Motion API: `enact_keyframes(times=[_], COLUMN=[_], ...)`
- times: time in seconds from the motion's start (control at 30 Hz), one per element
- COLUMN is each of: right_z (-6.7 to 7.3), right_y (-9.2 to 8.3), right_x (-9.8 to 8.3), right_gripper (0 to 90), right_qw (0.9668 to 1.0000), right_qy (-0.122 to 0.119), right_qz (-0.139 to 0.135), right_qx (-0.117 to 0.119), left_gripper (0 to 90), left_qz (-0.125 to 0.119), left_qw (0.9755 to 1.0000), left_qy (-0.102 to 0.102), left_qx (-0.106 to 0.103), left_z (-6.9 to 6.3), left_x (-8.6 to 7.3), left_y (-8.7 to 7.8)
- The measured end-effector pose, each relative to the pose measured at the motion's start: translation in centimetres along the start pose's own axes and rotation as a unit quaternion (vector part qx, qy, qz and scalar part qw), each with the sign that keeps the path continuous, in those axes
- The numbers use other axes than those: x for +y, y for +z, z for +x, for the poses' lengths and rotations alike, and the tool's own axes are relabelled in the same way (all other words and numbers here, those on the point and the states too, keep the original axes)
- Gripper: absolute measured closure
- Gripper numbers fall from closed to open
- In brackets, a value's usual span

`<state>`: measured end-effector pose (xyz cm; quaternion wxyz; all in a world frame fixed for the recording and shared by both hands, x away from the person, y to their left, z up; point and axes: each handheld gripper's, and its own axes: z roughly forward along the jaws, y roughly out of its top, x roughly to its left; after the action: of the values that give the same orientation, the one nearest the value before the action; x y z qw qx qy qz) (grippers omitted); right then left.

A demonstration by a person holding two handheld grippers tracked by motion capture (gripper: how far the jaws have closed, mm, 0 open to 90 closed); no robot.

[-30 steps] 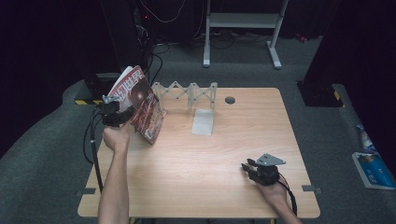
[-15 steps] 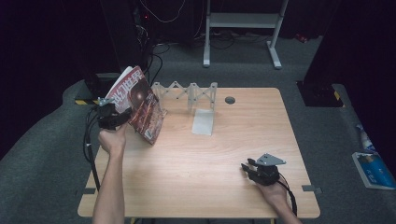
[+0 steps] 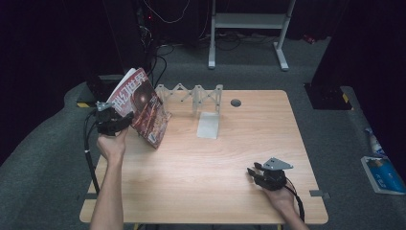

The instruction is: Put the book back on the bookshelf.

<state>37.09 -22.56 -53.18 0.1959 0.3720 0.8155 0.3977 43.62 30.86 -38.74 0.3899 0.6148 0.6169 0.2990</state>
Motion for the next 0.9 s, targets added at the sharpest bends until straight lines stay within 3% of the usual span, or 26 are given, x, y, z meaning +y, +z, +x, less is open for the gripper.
enact_keyframes(times=[0.43, 0.9], right_z=[0.0, 0.0], right_y=[0.0, 0.0], right_x=[0.0, 0.0], right_gripper=[58.3, 58.1], right_qw=[1.0000, 1.0000], right_qy=[0.001, 0.000], right_qz=[0.000, 0.000], right_qx=[0.001, 0.001], left_gripper=[47.0, 47.8], left_qz=[-0.016, -0.036], left_qw=[0.9998, 0.9991], left_qy=[0.011, 0.002], left_qx=[-0.009, -0.020], left_z=[-0.1, 0.2], left_x=[-0.5, -0.8], left_y=[-1.8, -3.2])
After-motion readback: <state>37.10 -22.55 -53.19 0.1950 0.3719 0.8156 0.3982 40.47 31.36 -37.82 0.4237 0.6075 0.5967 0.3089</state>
